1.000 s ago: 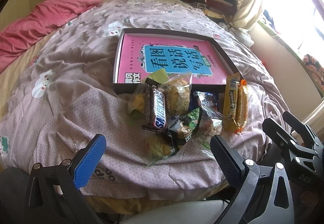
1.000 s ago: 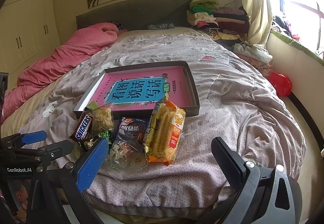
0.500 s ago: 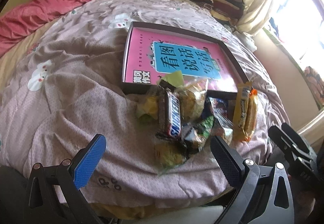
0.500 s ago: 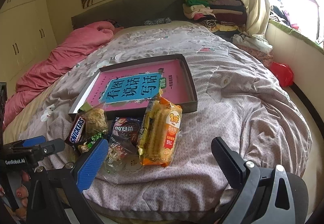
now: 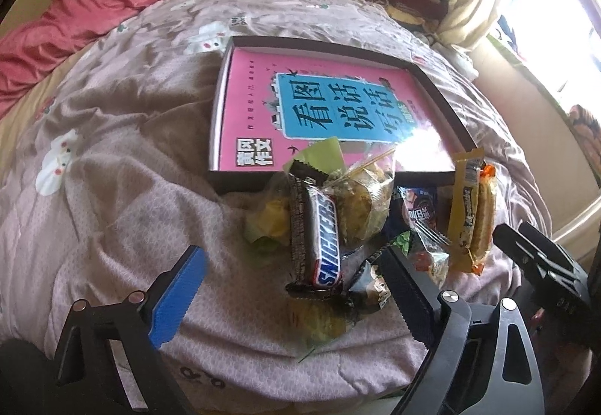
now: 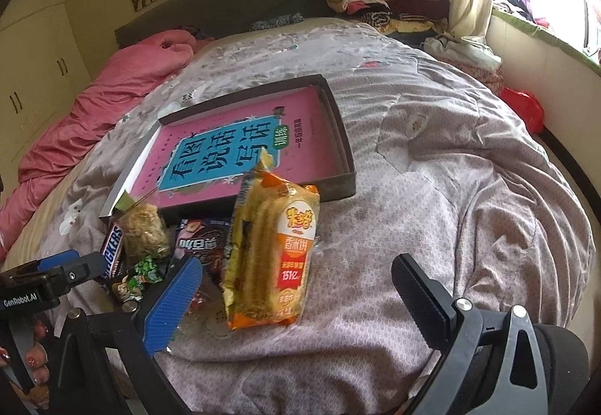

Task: Organize snacks
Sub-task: 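Grasp and lift the Snickers bar with left tool while right grasps orange rice-cracker bag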

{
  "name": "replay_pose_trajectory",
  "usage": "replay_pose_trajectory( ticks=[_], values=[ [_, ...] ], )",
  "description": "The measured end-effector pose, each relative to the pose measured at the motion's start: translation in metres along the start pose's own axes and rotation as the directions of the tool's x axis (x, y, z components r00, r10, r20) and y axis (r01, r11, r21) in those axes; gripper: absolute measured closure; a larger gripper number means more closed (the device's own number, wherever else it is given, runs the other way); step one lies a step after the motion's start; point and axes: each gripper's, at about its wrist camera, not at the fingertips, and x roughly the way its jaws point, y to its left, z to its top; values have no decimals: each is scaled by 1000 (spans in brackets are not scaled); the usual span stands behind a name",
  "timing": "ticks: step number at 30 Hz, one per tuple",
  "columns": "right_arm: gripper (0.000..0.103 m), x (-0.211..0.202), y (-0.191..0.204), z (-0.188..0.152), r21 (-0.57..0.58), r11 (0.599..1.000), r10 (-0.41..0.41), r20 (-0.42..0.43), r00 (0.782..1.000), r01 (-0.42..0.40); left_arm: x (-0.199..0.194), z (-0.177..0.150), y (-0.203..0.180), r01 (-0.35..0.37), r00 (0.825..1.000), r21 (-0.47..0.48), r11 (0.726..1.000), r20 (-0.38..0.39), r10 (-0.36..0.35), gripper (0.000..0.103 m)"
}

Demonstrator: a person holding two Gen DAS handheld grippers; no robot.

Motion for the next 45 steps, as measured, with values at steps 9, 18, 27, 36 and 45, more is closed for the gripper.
replay_pose_trajectory(
  ticks=[9,18,27,36,45],
  values=[
    [18,11,-15,4,63,997,36,-34,999,-33,12,1,-7,18,999,32,999,-37,-17,29],
    [41,29,-12,7,45,995,96,-66,993,-93,19,4,-10,26,999,42,999,-39,-25,35],
    [66,45,-16,9,77,983,176,-97,980,-169,28,7,-4,31,998,19,999,-56,-30,37],
    [69,29,-15,13,53,985,167,-24,986,-165,32,7,3,33,997,-5,999,-68,-33,57],
    [70,12,-8,17,-2,990,144,42,989,-144,19,10,16,77,996,-51,996,-35,-78,73]
  ],
)
